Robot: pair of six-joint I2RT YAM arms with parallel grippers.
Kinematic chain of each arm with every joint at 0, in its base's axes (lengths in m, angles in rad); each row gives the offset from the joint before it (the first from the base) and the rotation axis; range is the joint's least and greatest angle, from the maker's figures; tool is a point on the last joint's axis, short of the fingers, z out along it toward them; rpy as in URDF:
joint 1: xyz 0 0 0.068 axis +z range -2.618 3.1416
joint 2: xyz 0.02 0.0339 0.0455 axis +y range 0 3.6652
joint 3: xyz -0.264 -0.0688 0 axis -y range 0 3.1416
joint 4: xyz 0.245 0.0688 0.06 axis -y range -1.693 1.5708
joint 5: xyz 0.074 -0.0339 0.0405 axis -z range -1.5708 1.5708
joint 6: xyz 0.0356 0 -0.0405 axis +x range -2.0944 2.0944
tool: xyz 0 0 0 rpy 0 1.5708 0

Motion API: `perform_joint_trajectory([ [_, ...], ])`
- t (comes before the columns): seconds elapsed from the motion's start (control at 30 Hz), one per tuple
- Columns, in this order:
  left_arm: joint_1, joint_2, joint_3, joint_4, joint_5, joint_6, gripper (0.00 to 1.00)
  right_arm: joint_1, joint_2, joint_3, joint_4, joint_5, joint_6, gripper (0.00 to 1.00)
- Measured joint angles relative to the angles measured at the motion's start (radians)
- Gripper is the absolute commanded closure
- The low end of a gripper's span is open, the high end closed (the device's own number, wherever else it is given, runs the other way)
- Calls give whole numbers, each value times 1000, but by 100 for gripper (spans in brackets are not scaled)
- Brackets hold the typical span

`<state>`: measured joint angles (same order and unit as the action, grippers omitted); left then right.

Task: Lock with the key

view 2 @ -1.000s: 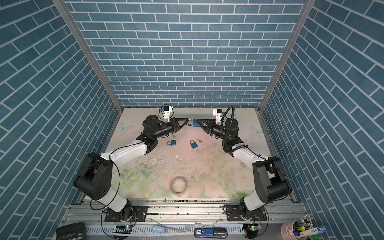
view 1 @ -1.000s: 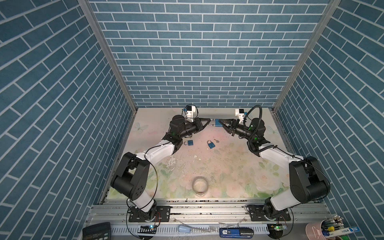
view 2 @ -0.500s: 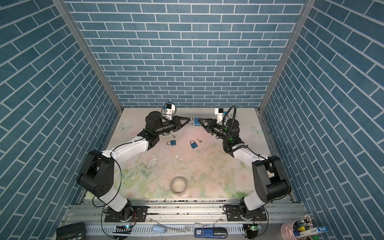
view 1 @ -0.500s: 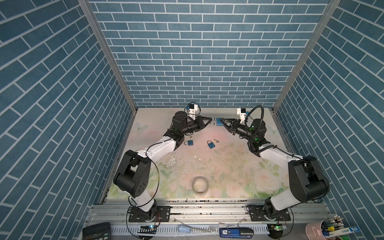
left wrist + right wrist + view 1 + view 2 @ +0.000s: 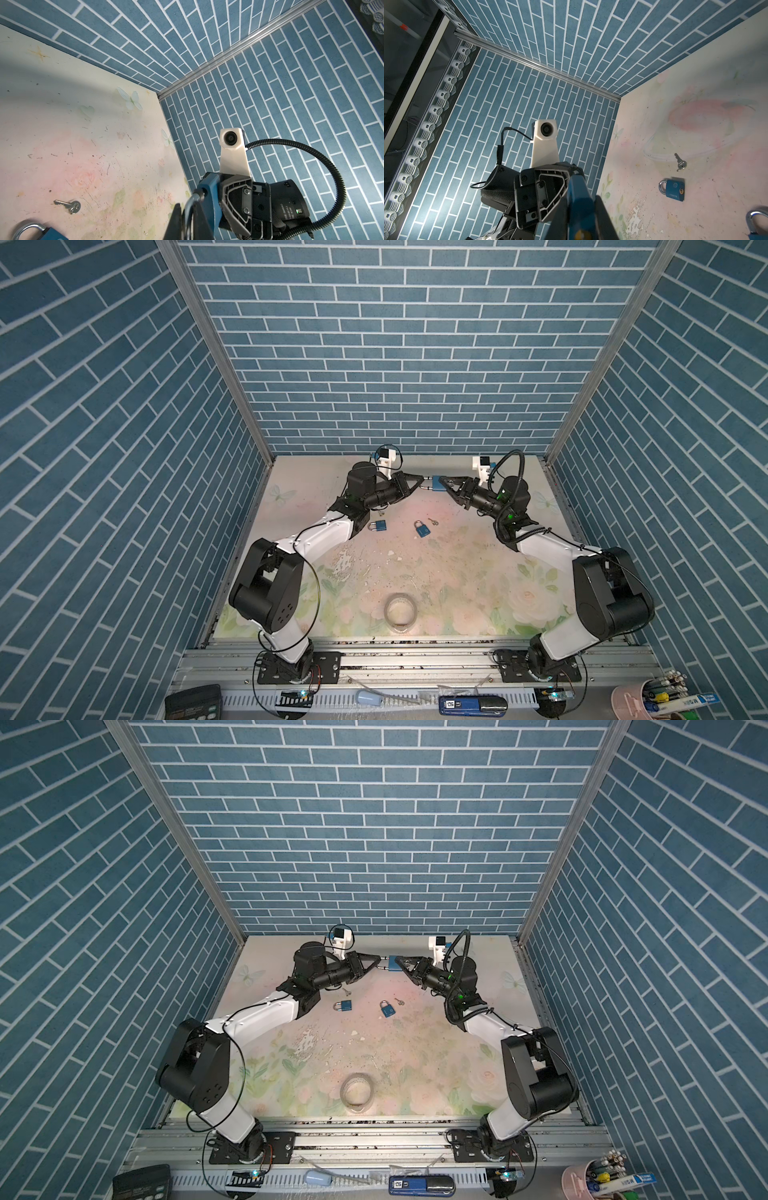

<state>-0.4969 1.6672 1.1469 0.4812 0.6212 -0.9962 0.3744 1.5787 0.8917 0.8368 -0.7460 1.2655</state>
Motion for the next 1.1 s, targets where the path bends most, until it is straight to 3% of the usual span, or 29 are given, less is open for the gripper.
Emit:
perform_joint_trajectory([
  [1.1, -2, 34, 75, -64, -97, 11, 100, 20, 86, 95, -10, 51, -8, 100],
])
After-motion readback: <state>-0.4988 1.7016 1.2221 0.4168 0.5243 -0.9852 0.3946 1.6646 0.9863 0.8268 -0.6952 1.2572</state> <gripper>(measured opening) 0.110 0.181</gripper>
